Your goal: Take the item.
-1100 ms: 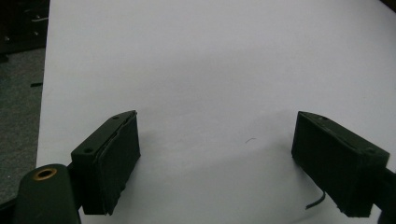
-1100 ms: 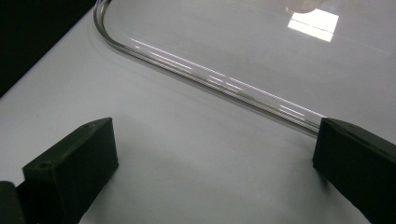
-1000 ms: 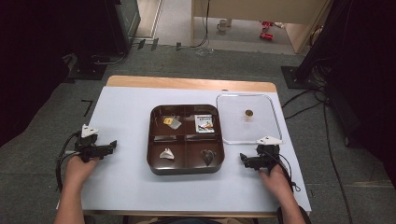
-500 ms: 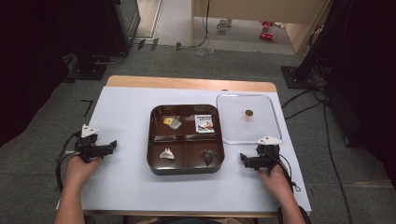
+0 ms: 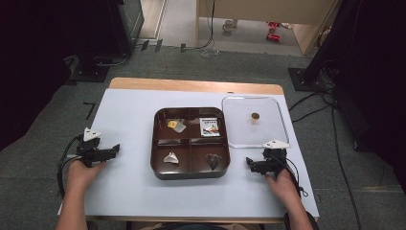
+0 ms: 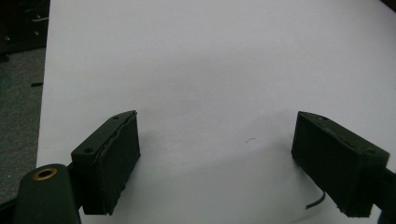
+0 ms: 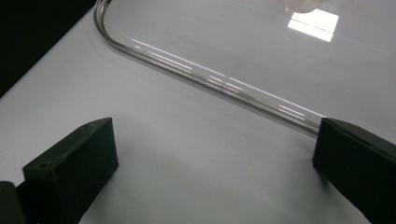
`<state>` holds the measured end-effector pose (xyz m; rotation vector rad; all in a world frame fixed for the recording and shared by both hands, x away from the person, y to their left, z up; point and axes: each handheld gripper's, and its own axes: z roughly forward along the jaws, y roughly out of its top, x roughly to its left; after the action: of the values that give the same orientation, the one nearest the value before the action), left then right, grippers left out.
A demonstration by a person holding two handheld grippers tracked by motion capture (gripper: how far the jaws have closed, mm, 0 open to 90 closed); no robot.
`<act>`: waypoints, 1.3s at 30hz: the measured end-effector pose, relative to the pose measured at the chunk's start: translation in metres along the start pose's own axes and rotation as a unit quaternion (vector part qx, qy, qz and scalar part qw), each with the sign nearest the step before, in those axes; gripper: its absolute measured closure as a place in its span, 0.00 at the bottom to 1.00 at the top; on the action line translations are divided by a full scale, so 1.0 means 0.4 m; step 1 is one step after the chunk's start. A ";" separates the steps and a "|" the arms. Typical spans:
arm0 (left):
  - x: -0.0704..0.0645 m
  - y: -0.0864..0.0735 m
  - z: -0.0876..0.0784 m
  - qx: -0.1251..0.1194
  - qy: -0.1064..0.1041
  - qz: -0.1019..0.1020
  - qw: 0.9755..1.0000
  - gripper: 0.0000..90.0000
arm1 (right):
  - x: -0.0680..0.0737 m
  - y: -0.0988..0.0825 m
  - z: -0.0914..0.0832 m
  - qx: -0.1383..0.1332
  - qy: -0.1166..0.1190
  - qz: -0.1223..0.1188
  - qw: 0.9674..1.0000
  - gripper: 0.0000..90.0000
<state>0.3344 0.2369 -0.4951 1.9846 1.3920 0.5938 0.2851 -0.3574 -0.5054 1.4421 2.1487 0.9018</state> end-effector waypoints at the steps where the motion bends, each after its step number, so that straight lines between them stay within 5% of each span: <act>1: 0.000 0.000 0.000 0.000 0.000 0.000 1.000 0.17 | 0.000 0.000 0.000 0.000 0.000 0.000 1.000 0.00; 12: -0.008 0.015 -0.002 0.027 0.013 -0.012 0.999 0.17 | 0.000 0.000 0.000 -0.001 0.000 0.000 1.000 0.00; 20: -0.016 0.041 0.000 0.067 0.024 -0.024 0.997 0.19 | 0.000 0.000 0.000 0.000 0.000 0.000 1.000 0.00; 24: -0.018 0.049 -0.005 0.072 0.017 -0.023 0.997 0.30 | 0.000 0.000 0.000 0.000 0.000 0.000 1.000 0.00; 39: -0.049 0.091 -0.036 0.061 -0.026 -0.003 0.998 0.34 | 0.000 0.000 0.000 0.000 0.000 -0.001 1.000 0.00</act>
<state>0.3419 0.2132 -0.4589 2.0749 1.4318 0.4618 0.2850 -0.3574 -0.5054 1.4399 2.1489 0.9011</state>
